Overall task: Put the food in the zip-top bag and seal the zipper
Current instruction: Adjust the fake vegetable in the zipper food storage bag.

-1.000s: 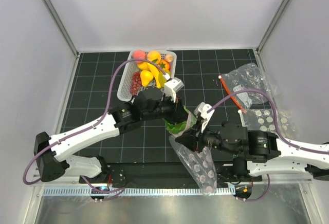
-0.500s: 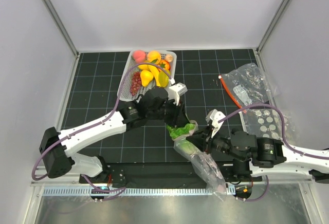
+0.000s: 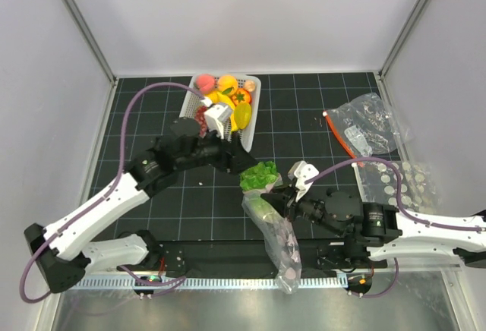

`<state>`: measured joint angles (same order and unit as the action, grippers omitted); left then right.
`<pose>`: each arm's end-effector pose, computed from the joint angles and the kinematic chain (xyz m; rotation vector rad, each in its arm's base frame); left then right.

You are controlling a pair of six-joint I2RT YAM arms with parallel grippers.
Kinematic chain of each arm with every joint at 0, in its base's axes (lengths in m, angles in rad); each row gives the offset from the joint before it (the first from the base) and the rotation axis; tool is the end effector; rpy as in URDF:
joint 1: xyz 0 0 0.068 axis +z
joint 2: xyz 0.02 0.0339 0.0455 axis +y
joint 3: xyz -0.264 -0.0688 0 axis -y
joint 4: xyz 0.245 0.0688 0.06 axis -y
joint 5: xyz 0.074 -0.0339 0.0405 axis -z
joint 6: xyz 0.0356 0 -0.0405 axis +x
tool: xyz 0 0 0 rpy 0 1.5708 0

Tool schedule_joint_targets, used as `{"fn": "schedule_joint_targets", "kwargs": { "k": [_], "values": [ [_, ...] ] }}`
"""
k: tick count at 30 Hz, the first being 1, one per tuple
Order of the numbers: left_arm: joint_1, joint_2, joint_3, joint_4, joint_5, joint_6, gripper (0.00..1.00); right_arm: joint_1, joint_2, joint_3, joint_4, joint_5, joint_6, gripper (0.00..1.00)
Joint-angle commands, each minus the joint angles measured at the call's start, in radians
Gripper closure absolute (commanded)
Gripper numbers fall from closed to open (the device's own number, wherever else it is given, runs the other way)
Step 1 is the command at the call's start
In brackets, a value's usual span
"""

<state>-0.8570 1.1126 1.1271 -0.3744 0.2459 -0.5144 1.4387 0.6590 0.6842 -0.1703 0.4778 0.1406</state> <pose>0.1564 -0.1938 0.3756 0.5325 2.0293 -1.1161 0.0372 0.1557 0.3260 -0.7520 1.5910 0.7618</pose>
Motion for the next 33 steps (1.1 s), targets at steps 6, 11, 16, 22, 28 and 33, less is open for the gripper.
{"fn": "schedule_joint_targets", "kwargs": {
  "k": [6,11,16,22,28,33],
  "values": [
    [0.055,-0.085,-0.049,0.025,0.047,0.010,0.30,0.006,-0.061,-0.008,0.164,-0.013,-0.075,0.99],
    [0.056,0.029,-0.076,0.093,0.151,-0.002,0.34,0.006,-0.061,-0.018,0.206,-0.042,-0.084,0.99],
    [0.053,0.120,-0.142,0.326,0.406,-0.029,0.56,0.005,-0.059,-0.015,0.200,-0.048,-0.095,0.99],
    [-0.054,0.181,-0.141,0.454,0.641,-0.061,0.76,0.005,-0.084,-0.040,0.224,-0.013,-0.095,0.99],
    [-0.077,0.213,-0.141,0.400,0.661,-0.029,0.73,0.006,-0.131,-0.060,0.245,0.068,-0.107,0.99],
    [-0.073,0.173,-0.156,0.426,0.647,-0.047,0.65,0.005,-0.188,-0.095,0.262,0.119,-0.110,0.99]
  ]
}}
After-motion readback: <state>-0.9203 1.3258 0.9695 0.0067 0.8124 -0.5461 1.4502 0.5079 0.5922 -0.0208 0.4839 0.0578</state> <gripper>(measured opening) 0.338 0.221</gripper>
